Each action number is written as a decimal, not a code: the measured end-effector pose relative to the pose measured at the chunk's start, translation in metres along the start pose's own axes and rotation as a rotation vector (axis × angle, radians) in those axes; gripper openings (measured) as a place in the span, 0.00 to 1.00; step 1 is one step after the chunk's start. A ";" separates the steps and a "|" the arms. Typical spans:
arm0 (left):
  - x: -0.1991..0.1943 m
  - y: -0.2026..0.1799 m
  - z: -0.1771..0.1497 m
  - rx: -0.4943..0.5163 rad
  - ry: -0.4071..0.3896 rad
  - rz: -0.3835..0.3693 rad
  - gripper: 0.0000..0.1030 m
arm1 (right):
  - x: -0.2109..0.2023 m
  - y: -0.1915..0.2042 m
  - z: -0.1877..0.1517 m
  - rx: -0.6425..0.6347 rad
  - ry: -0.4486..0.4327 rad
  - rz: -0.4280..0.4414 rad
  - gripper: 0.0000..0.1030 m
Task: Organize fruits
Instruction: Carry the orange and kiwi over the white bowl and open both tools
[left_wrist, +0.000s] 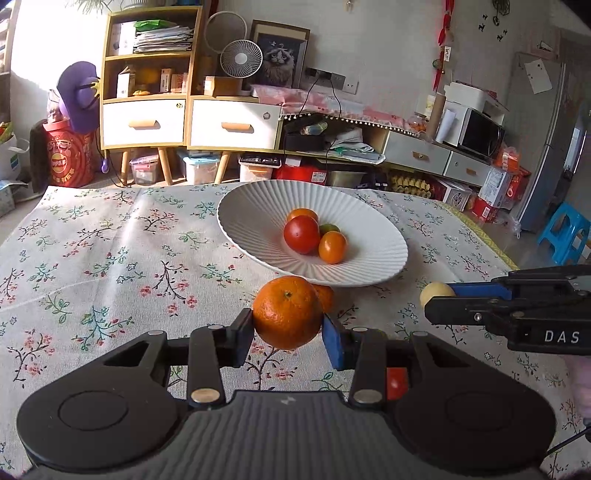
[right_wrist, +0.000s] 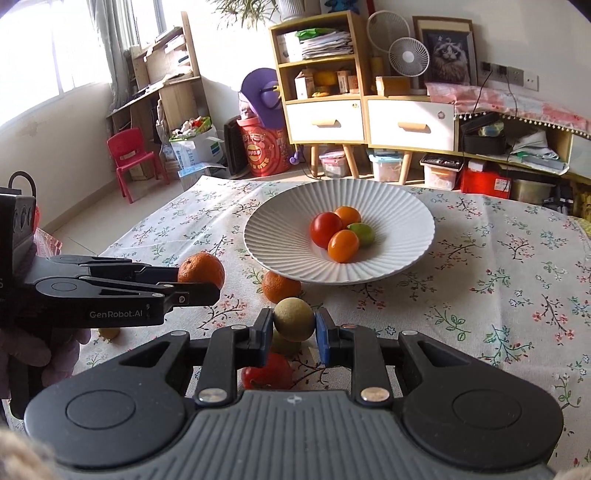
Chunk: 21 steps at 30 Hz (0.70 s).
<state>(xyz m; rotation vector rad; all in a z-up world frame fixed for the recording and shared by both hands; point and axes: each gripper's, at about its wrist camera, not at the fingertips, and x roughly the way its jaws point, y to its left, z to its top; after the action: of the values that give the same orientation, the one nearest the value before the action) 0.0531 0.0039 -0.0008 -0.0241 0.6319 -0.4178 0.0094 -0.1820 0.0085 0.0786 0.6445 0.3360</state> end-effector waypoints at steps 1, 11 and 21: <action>0.000 -0.001 0.002 -0.001 -0.002 -0.002 0.37 | 0.001 -0.001 0.002 0.005 -0.003 -0.002 0.22; 0.008 -0.008 0.024 -0.007 -0.009 0.003 0.37 | 0.010 -0.007 0.020 0.051 -0.029 -0.027 0.22; 0.034 -0.013 0.041 -0.029 0.019 0.014 0.37 | 0.025 -0.017 0.036 0.062 -0.036 -0.070 0.22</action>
<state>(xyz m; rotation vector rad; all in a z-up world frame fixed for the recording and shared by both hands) 0.0972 -0.0256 0.0150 -0.0433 0.6561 -0.3961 0.0543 -0.1891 0.0197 0.1211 0.6202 0.2461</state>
